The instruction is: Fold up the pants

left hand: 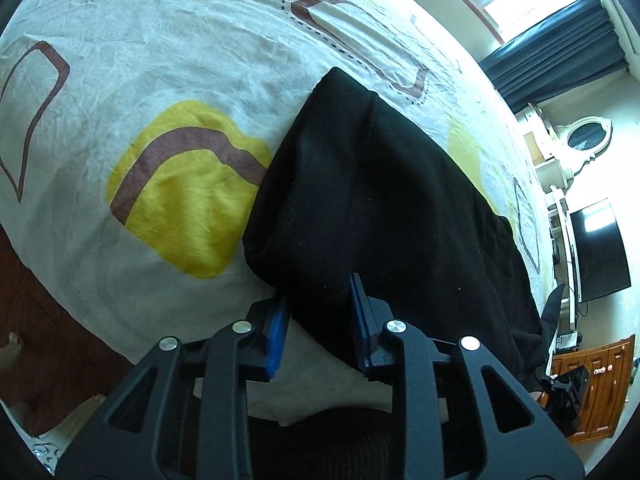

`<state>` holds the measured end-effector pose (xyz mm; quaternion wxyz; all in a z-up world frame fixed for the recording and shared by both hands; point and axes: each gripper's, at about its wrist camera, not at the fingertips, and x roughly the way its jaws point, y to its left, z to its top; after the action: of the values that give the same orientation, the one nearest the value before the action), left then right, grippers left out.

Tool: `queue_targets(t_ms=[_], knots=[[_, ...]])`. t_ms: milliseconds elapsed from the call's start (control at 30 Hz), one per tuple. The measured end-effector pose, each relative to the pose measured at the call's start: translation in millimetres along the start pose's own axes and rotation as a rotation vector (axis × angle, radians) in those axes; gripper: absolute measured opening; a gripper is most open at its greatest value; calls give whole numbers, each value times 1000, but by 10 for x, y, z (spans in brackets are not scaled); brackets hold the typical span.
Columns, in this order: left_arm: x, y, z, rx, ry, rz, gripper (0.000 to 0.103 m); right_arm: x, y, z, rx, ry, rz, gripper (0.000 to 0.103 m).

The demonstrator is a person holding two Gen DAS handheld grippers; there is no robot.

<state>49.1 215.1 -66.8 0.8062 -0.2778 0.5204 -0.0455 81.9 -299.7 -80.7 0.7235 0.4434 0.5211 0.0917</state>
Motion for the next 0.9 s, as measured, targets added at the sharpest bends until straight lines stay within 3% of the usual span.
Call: queue_targets(t_ms=[67,233,333,367,433,500,600,633,667,733,833,900], knots=[[-22,9,5,5,-7,3,24,9,21,-21,-15,-7,-50,13],[-20,-8,-29,37,-5,15,23,-18,-122,-179,70,12,-47,11],[-41,-40,-58,63,-18,-9,25,-73,-164,-108,102,23,18,18],[-65,-26,-72,60,-21,-27,26,-148,-162,-82,99,7,19,28],[-101,10,-86,39,-10,-72,36,-362,-193,6,78,-45,8,42],[-177,44,-103,13,-19,-93,53,-696,-279,133,60,-142,-26,46],[-291,-28,-80,26,-55,-86,55,-1397,-557,370,45,-334,-143,46],[-329,-69,-62,38,-74,-84,59,-1650,-685,455,51,-406,-203,49],[-361,-114,-41,48,-92,-84,65,-1896,-836,556,62,-467,-274,59],[-387,-204,14,53,-125,-86,69,-2335,-1172,725,121,-574,-424,61],[-350,-309,66,27,-145,-80,75,-2787,-1741,866,296,-651,-577,61],[-289,-388,75,13,-148,-66,79,-2855,-2073,934,398,-617,-562,61]])
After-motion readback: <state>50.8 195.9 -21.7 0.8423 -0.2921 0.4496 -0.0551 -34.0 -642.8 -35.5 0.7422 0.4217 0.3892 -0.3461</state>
